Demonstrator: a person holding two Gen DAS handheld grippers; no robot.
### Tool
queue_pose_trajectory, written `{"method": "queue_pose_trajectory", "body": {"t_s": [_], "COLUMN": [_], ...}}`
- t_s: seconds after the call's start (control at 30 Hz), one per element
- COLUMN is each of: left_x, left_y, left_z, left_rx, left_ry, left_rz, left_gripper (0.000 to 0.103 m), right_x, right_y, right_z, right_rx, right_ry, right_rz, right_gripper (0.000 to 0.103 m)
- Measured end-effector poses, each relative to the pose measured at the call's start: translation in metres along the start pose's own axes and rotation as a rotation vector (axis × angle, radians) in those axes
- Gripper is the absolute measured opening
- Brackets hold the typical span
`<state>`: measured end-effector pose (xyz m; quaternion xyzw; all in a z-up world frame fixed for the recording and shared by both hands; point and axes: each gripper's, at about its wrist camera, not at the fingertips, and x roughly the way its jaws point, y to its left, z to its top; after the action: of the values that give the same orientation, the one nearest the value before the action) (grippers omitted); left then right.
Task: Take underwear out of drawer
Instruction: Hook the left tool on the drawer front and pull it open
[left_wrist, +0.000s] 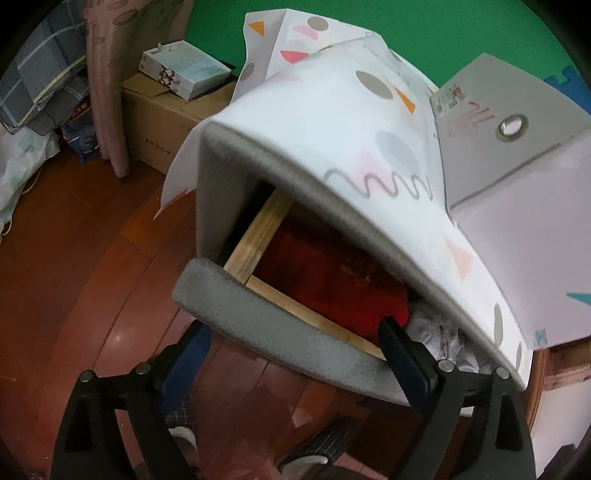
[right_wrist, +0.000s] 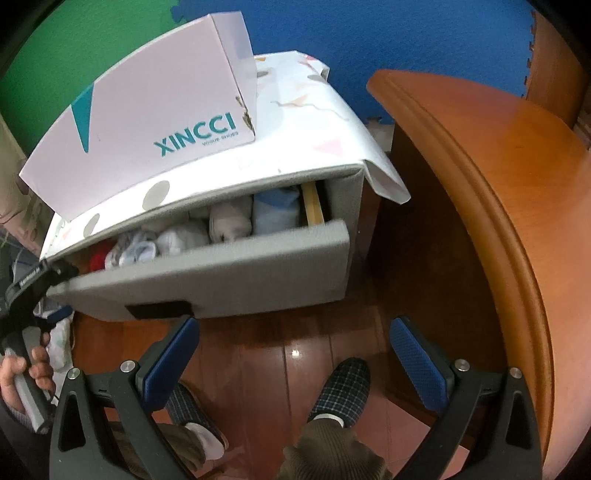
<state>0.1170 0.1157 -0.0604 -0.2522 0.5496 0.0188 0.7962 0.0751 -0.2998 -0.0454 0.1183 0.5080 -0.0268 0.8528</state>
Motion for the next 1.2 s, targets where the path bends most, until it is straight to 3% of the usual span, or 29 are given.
{"method": "queue_pose_trajectory", "body": {"t_s": [0.47,1.2], "left_x": [-0.021,-0.041], "left_y": [0.018,0.016], "left_z": [-0.033,-0.069], "left_rx": [0.036,0.100], "left_ry": [0.046,0.075], "left_rz": [0.058,0.182], "left_gripper": [0.097,0.098], "right_x": [-0.017,-0.013], "right_y": [-0.006,0.005], "right_z": [-0.001,-0.004], "right_rx": [0.017,-0.029], "right_ry": [-0.124,-0.098], "right_rz": [0.055,0.043], "right_gripper": [0.103,0.103]}}
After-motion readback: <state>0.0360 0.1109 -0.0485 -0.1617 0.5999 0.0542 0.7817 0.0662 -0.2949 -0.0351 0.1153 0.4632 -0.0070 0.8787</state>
